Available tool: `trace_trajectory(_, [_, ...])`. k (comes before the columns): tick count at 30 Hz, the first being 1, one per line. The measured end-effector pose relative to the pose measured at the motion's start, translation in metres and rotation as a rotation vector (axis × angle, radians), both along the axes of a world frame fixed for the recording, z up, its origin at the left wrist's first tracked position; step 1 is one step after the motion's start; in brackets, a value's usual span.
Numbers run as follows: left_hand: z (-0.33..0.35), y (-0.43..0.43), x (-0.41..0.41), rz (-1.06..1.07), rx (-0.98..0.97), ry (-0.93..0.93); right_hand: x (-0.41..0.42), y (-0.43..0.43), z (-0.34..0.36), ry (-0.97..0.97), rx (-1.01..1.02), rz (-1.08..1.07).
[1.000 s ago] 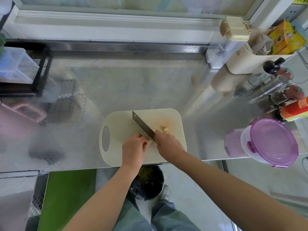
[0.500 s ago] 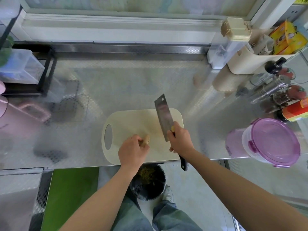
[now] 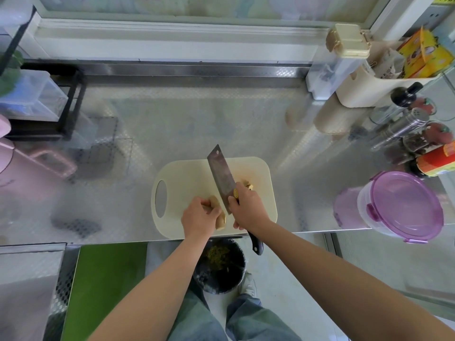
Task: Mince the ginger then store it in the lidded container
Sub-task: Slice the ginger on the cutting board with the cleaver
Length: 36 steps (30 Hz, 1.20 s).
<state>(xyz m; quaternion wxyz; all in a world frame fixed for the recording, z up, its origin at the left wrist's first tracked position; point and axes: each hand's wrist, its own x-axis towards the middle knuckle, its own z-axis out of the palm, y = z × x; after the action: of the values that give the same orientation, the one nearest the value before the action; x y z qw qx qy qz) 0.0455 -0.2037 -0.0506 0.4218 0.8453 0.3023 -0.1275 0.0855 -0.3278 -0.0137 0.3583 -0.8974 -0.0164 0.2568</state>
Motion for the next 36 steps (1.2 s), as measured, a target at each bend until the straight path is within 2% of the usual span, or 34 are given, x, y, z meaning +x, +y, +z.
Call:
trace_trajectory(22, [-0.006, 0.006, 0.004, 0.028, -0.149, -0.018, 0.018, 0.033, -0.017, -0.096, -0.259, 0.214])
trace_trajectory(31, [0.001, 0.009, 0.007, -0.101, -0.04, 0.035, 0.023, 0.028, -0.017, -0.146, -0.227, 0.27])
trace_trajectory(36, [0.008, 0.002, 0.007, -0.265, 0.168, -0.03, 0.032, -0.007, -0.014, -0.138, -0.192, 0.041])
